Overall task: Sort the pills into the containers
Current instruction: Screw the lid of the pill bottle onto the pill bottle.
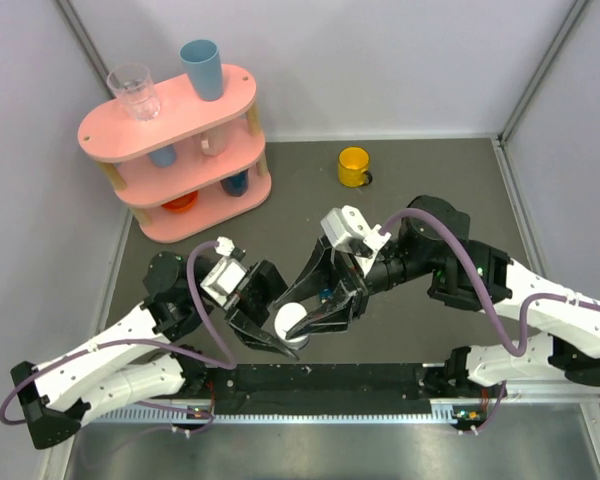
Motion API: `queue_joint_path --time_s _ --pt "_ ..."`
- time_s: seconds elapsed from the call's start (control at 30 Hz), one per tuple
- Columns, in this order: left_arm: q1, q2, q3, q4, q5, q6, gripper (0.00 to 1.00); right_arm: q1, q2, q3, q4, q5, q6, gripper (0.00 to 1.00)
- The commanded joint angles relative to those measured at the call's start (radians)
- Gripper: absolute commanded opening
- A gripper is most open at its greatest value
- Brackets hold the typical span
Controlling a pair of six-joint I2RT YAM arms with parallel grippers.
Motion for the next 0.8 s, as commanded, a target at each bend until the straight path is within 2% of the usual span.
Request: queue_joint_path --time_s 0.0,0.3,0.4,0.5,0.67,0.77 --pt "0.004 -0.048 -0.011 0.027 -0.062 0.033 0.00 0.012 -0.088 -0.008 0.123 0.020 0.058 0.00" --pt "0.004 -0.091 -0.019 -0.045 -0.191 0.075 0.00 0.014 -0.110 -0.037 0.139 0.202 0.065 0.00" --pt "0.004 -0.091 -0.013 -0.055 -0.190 0.078 0.00 0.014 -0.104 -0.034 0.125 0.222 0.056 0.00" --pt "0.004 -0.073 -0.004 -0.042 -0.136 0.050 0.00 0.012 -0.091 -0.016 0.110 0.164 0.044 0.00" --pt "0.004 -0.024 -0.005 0.151 -0.023 -0.106 0.00 0.012 -0.053 0.041 0.073 -0.014 0.024 0.00" --pt "0.000 -0.002 0.004 0.193 0.031 -0.154 0.00 0.014 -0.035 0.074 0.063 -0.103 0.025 0.00"
